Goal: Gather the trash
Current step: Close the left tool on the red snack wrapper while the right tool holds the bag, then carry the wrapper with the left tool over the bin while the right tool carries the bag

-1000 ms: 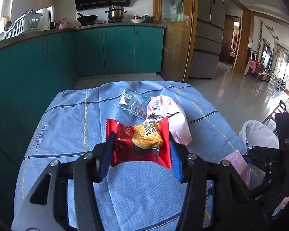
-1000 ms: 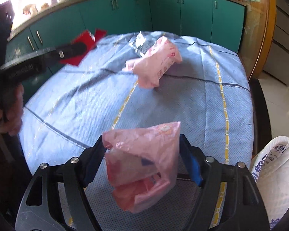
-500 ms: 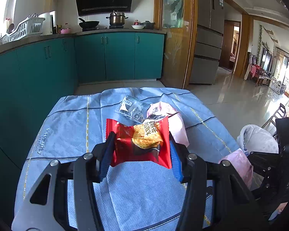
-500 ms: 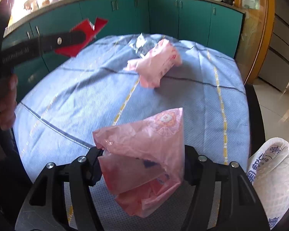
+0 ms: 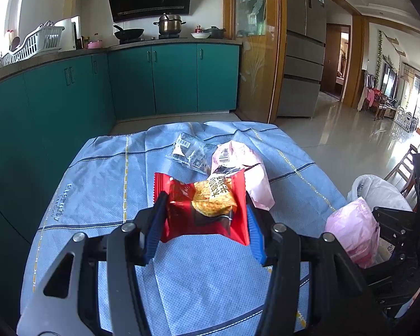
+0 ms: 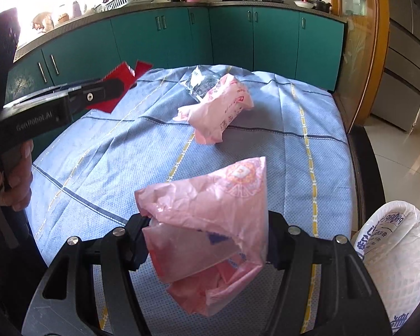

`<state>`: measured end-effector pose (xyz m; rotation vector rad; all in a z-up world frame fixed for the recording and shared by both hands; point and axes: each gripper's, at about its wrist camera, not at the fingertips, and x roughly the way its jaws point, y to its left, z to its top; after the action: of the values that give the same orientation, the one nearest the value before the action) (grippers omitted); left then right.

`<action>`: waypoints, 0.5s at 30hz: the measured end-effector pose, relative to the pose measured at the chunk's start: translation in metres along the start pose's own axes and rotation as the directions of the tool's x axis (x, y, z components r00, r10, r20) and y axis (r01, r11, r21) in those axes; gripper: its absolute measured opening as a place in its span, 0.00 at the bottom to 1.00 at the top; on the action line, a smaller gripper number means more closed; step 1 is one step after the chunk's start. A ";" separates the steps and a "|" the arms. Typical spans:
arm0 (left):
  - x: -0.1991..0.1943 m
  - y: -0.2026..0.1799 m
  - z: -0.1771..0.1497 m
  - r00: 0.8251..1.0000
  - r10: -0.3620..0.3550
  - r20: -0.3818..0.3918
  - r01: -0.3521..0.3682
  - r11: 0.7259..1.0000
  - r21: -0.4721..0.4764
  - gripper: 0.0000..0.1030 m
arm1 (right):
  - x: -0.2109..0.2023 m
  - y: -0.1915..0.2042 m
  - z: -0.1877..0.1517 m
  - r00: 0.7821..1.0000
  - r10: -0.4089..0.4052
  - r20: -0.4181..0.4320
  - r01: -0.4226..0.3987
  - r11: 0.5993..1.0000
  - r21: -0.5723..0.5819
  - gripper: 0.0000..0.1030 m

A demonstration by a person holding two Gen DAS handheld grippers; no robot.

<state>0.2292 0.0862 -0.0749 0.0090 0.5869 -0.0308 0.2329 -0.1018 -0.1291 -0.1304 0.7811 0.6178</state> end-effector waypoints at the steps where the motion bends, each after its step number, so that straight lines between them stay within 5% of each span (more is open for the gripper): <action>1: 0.000 0.000 0.000 1.000 0.001 0.000 -0.001 1.000 0.000 0.51 | -0.002 -0.001 0.000 1.000 0.000 0.007 0.000 1.000 0.003 0.62; 8: -0.002 -0.010 0.001 1.000 -0.023 0.000 0.023 1.000 -0.008 0.51 | -0.024 -0.018 0.006 0.997 -0.005 0.073 0.002 0.999 0.042 0.62; 15: -0.007 -0.051 0.010 0.994 -0.104 0.020 0.104 0.994 0.017 0.51 | -0.063 -0.059 0.002 0.986 -0.091 0.137 0.074 0.989 0.129 0.62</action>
<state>0.2271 0.0357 -0.0623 -0.0062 0.5663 -0.1367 0.2331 -0.1797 -0.0908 -0.0051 0.6703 0.4931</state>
